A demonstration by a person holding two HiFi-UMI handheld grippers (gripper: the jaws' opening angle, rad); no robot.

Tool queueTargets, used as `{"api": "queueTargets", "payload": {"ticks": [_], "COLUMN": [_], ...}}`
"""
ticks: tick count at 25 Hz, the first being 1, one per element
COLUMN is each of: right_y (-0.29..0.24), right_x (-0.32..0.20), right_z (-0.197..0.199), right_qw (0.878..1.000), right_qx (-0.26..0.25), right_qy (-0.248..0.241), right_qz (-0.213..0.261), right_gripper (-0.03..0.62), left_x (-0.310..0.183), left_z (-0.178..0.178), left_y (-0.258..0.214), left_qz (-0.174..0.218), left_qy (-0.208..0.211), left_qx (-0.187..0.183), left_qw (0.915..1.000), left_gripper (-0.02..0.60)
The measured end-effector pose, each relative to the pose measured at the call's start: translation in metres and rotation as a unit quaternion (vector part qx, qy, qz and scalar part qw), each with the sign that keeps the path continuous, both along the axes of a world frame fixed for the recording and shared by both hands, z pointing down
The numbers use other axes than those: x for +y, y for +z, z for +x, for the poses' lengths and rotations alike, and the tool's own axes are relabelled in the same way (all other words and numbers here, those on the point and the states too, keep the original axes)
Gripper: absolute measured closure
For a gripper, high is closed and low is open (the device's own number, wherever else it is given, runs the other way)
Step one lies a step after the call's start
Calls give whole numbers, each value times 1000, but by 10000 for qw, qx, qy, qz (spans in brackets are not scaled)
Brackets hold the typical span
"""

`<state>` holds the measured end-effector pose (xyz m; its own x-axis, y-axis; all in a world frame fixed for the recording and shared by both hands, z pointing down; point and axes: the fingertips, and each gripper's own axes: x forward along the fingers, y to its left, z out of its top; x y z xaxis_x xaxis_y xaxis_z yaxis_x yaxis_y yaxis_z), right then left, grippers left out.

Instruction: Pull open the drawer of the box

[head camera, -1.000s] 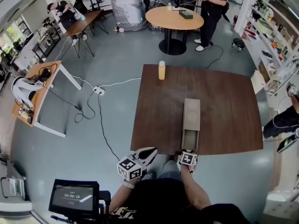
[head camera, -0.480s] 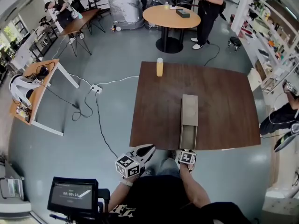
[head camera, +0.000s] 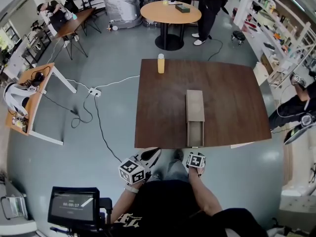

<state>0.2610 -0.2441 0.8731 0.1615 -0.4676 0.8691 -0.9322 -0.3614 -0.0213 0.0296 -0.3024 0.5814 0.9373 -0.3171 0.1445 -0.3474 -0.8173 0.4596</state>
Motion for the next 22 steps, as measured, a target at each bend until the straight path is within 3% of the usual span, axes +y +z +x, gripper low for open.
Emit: {"api": "queueTargets", "payload": {"ticks": [9, 12, 15, 22], "right_y": [-54, -79, -110, -175], "right_x": [50, 75, 90, 122], "right_z": [-6, -12, -15, -12], "right_qw": [9955, 9921, 9874, 9711], "right_qx": [157, 268, 382, 489], "right_qy": [664, 843, 931, 1024], "right_qz": [661, 890, 1224, 2100], "right_gripper": [441, 509, 606, 606], "left_x": [38, 55, 72, 121], "left_z": [3, 4, 11, 48], "left_y": [4, 5, 4, 2], "left_qz": [-32, -133, -254, -221], "left_qy": [782, 1115, 1493, 2382], "left_qx": [68, 105, 169, 235], "left_qw": [9969, 9936, 9883, 9707], "left_gripper": [581, 581, 581, 581]}}
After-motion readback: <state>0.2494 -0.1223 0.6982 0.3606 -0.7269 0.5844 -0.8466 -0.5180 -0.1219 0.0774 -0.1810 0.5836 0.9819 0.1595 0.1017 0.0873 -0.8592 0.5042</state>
